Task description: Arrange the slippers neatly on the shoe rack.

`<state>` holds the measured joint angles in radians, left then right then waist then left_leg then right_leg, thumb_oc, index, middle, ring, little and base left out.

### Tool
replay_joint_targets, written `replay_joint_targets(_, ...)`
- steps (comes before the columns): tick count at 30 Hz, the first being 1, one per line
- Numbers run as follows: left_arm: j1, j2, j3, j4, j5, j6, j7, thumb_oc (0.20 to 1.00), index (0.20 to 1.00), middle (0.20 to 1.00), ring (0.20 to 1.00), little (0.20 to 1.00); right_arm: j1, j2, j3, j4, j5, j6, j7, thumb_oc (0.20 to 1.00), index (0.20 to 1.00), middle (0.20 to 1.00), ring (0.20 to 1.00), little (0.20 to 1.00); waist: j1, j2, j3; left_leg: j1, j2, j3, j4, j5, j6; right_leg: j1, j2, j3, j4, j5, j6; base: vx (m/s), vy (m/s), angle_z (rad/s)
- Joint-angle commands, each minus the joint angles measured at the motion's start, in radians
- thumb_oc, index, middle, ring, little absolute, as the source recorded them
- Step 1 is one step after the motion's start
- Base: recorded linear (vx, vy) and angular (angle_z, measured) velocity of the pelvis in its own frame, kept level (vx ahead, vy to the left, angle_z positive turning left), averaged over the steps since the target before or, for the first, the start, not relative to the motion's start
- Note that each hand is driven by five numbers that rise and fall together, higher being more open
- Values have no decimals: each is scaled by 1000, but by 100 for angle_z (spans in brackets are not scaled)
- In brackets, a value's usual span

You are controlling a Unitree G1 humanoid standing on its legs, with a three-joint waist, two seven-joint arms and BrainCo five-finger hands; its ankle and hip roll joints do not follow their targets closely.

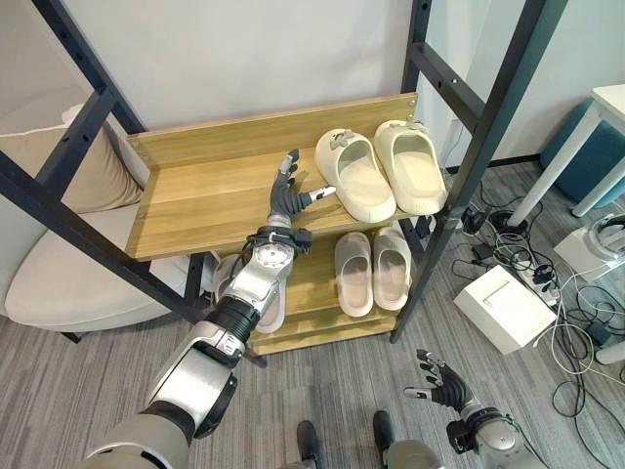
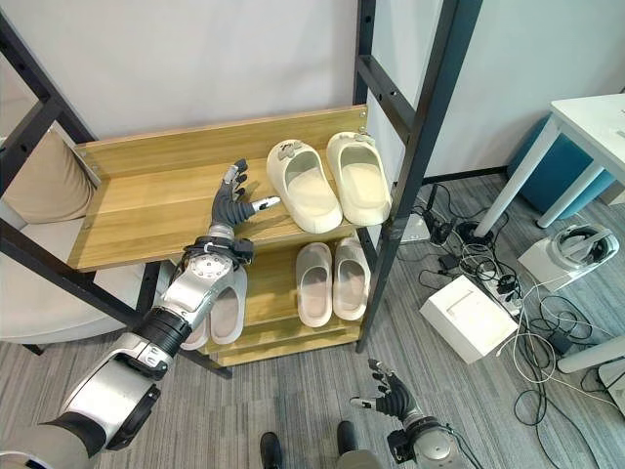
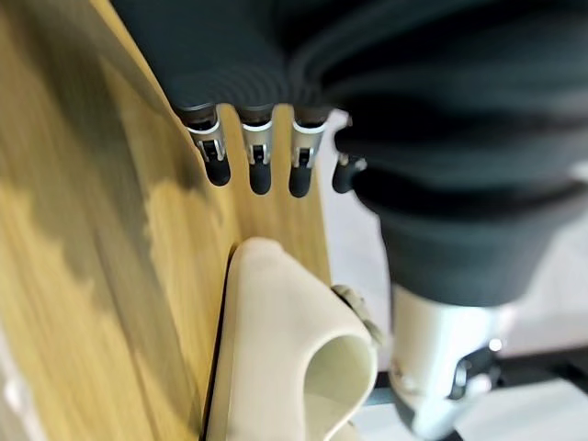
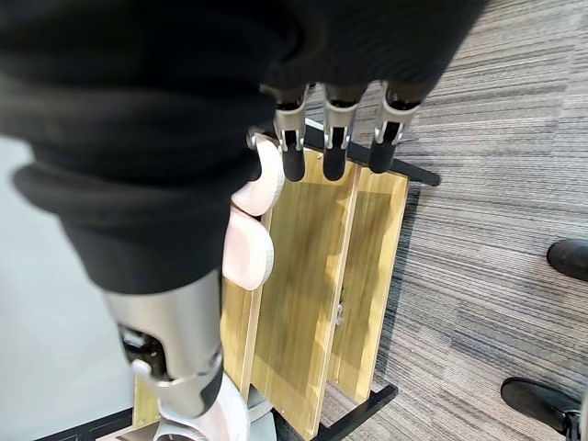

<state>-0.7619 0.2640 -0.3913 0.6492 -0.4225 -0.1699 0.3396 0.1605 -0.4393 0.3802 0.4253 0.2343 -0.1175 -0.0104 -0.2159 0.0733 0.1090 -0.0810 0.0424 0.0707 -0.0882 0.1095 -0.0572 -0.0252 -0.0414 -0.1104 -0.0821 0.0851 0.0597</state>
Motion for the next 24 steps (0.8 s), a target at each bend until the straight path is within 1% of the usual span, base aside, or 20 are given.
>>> replay_joint_targets(1,-165,-1,3,97,-109,-42,-75,1000,1000,1000,1000,1000,-4,-13,2,-30,-10,-9,6,1000,1000,1000,1000,1000,8,-27,-13,72,31,59,1,-44,-58,0,-37,-19,-5,-26,86,0,0,0)
replay_joint_targets(5,-168,-19,-21,78,-181,-42,-114,1000,1000,1000,1000,1000,2,-18,5,-31,-8,1,14,1000,1000,1000,1000,1000,4,-25,-12,75,33,60,1,-44,-58,2,-36,-17,-5,-27,86,0,0,0)
replay_joint_targets(7,-166,-33,-26,37,-230,-59,-145,1000,1000,1000,1000,1000,0,-17,8,-29,-4,2,18,1000,1000,1000,1000,1000,1,-26,-13,75,34,60,1,-44,-58,1,-36,-15,-5,-27,87,0,0,0)
replay_joint_targets(8,-144,-42,-22,14,-226,-71,-145,1000,1000,1000,1000,1000,5,-16,9,-30,-6,-1,22,1000,1000,1000,1000,1000,1,-27,-15,76,34,61,1,-46,-58,2,-37,-13,-5,-28,87,28,-16,-4)
replay_joint_targets(9,-117,-58,-7,-3,-251,-87,-146,1000,1000,1000,1000,1000,7,-13,10,-33,-3,-5,23,1000,1000,1000,1000,1000,1,-29,-16,77,35,62,1,-46,-58,2,-36,-12,-5,-29,87,25,-12,-3)
replay_joint_targets(10,-116,-58,-7,-4,-251,-87,-146,1000,1000,1000,1000,1000,8,-14,10,-33,-3,-5,23,1000,1000,1000,1000,1000,1,-29,-16,77,35,62,1,-47,-58,2,-36,-11,-5,-29,87,20,-14,-4)
replay_joint_targets(12,-87,-39,13,-32,-157,-103,-92,1000,1000,1000,1000,1000,11,-7,10,-26,-5,-11,21,1000,1000,1000,1000,1000,9,-33,-20,81,35,60,1,-48,-59,8,-35,-15,-5,-32,85,8,-6,-2)
replay_joint_targets(14,-83,-21,30,-35,-85,-105,-41,1000,1000,1000,1000,1000,6,-4,12,-19,-6,-15,15,1000,1000,1000,1000,1000,15,-35,-21,82,34,57,1,-47,-59,12,-35,-18,-5,-33,84,0,0,0)
replay_joint_targets(16,-78,0,66,-65,-5,-111,33,1000,1000,1000,1000,1000,-3,3,13,-13,-6,-20,7,1000,1000,1000,1000,1000,22,-38,-23,84,33,52,1,-48,-60,16,-35,-22,-5,-36,84,0,0,0)
replay_joint_targets(17,-66,-2,83,-87,-2,-122,56,1000,1000,1000,1000,1000,-11,7,14,-9,-6,-22,1,1000,1000,1000,1000,1000,25,-38,-23,85,34,50,1,-47,-60,18,-35,-26,-5,-36,84,0,0,0)
replay_joint_targets(19,-32,26,121,-192,41,-137,83,1000,1000,1000,1000,1000,-28,14,11,-3,-2,-27,-8,1000,1000,1000,1000,1000,33,-41,-26,89,34,46,1,-49,-61,23,-35,-29,-5,-39,83,0,0,0)
replay_joint_targets(20,-29,26,122,-195,42,-136,84,1000,1000,1000,1000,1000,-28,14,12,-3,-2,-27,-8,1000,1000,1000,1000,1000,32,-42,-26,90,34,46,1,-49,-61,24,-35,-29,-5,-39,83,-1,7,5)
replay_joint_targets(21,4,44,137,-264,45,-154,74,1000,1000,1000,1000,1000,-40,19,9,5,1,-29,-8,1000,1000,1000,1000,1000,40,-44,-32,92,34,44,1,-51,-62,29,-35,-33,-5,-40,83,16,8,11)
replay_joint_targets(22,46,69,147,-382,37,-180,40,1000,1000,1000,1000,1000,-47,26,4,10,4,-29,-4,1000,1000,1000,1000,1000,50,-47,-39,95,35,40,1,-54,-62,35,-36,-38,-5,-41,83,15,16,10)
replay_joint_targets(23,74,78,148,-447,3,-197,-3,1000,1000,1000,1000,1000,-49,28,1,11,5,-28,-3,1000,1000,1000,1000,1000,54,-48,-43,97,34,38,1,-55,-62,37,-37,-38,-5,-40,83,11,21,10)
replay_joint_targets(24,115,100,147,-543,-52,-214,-81,1000,1000,1000,1000,1000,-47,31,-8,12,6,-27,2,1000,1000,1000,1000,1000,63,-49,-47,97,34,35,1,-56,-62,38,-38,-40,-5,-39,84,0,0,0)
